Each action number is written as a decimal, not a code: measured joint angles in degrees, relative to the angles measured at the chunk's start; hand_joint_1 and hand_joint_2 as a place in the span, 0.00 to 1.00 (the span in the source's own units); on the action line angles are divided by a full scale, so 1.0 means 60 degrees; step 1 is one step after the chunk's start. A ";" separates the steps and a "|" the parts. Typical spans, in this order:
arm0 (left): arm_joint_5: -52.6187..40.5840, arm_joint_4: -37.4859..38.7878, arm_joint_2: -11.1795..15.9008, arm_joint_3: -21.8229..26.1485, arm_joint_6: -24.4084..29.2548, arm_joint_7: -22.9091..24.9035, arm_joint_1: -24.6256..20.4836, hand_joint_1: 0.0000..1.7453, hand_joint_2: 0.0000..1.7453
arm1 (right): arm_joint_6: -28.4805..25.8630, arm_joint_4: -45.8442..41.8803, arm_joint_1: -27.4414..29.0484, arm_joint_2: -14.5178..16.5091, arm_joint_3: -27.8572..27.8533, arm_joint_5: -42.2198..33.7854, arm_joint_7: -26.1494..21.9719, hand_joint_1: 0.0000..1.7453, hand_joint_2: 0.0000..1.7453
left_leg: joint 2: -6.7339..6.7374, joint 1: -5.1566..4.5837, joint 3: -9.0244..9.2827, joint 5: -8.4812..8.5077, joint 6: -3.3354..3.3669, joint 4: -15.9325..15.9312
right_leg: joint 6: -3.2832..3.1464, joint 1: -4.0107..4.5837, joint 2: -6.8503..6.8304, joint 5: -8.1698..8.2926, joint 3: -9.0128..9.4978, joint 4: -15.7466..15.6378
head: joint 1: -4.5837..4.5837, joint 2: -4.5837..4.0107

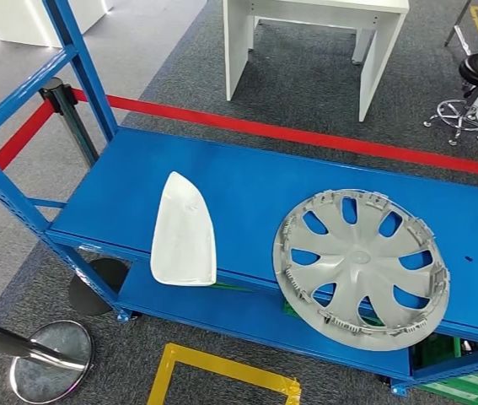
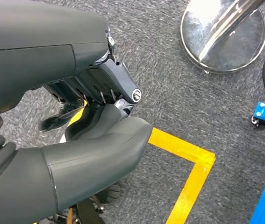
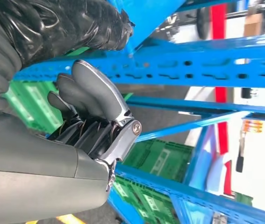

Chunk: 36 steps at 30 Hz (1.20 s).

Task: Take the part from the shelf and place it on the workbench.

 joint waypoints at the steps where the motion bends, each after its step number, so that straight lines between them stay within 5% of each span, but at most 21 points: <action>1: -0.0030 0.0015 -0.0005 0.0002 -0.0015 0.0093 -0.0014 0.09 1.00 | -0.0198 -0.0371 0.0096 0.0047 0.0061 -0.0121 0.0000 0.74 1.00 | -0.0001 -0.0003 0.0000 0.0000 0.0000 0.0000 | 0.0001 -0.0002 -0.0004 -0.0001 0.0002 0.0000 | 0.0001 0.0000; 2: -0.0065 0.0032 -0.0008 0.0002 -0.0021 0.0204 -0.0025 0.00 1.00 | -0.0440 -0.0797 0.0214 0.0088 0.0176 -0.0225 -0.0001 0.49 1.00 | -0.0002 -0.0005 0.0000 0.0000 0.0000 0.0000 | 0.0002 -0.0003 -0.0007 -0.0001 0.0005 0.0000 | 0.0002 0.0000; 4: -0.0116 0.0060 -0.0023 0.0002 -0.0028 0.0395 -0.0038 0.00 1.00 | -0.0857 -0.1666 0.0512 0.0134 0.0559 -0.0207 -0.0001 0.00 1.00 | -0.0003 -0.0005 -0.0003 0.0000 0.0000 -0.0001 | 0.0003 -0.0002 -0.0005 -0.0002 0.0049 0.0001 | 0.0005 0.0000; 9: -0.0066 0.0092 -0.0055 0.0012 -0.0262 0.0727 -0.0092 0.00 1.00 | -0.1323 -0.3486 0.1634 0.0009 0.2998 0.2225 -0.0004 0.00 1.00 | 0.0004 -0.0004 0.0007 0.0002 0.0000 -0.0002 | 0.0007 0.0002 0.0012 0.0002 0.0114 0.0006 | 0.0000 0.0000; 14: -0.0065 0.0093 -0.0060 0.0018 -0.0322 0.0847 -0.0119 0.00 1.00 | -0.2863 -0.3787 0.2443 -0.0926 0.5929 0.3654 0.0002 0.00 1.00 | -0.0005 0.0001 0.0024 0.0002 0.0003 -0.0003 | 0.0015 0.0001 -0.0014 -0.0017 0.0034 0.0003 | 0.0004 0.0000; 19: -0.0113 0.0110 -0.0058 0.0026 -0.0248 0.0885 -0.0136 0.00 1.00 | -0.2368 -0.3588 0.3076 -0.1810 0.7893 0.4322 0.0115 0.00 1.00 | -0.0010 -0.0002 0.0028 -0.0006 0.0000 -0.0003 | 0.0017 -0.0004 -0.0007 -0.0017 0.0031 0.0001 | 0.0004 0.0001; 23: -0.0253 0.0112 -0.0018 0.0024 -0.0148 0.0876 -0.0137 0.00 1.00 | -0.1532 -0.2789 0.3585 -0.2224 0.8704 0.5610 0.0127 0.00 1.00 | -0.0017 -0.0005 0.0025 -0.0010 0.0000 -0.0003 | 0.0021 -0.0005 -0.0023 -0.0022 0.0032 -0.0001 | 0.0002 0.0000; 36: -0.0296 0.0118 0.0034 0.0024 0.0372 0.1154 -0.0203 0.00 1.00 | -0.1667 -0.2539 0.4177 -0.2653 0.9398 0.5093 0.0100 0.00 1.00 | -0.0018 -0.0004 0.0029 -0.0016 -0.0008 -0.0003 | 0.0018 -0.0005 -0.0014 -0.0027 0.0031 -0.0001 | 0.0004 0.0000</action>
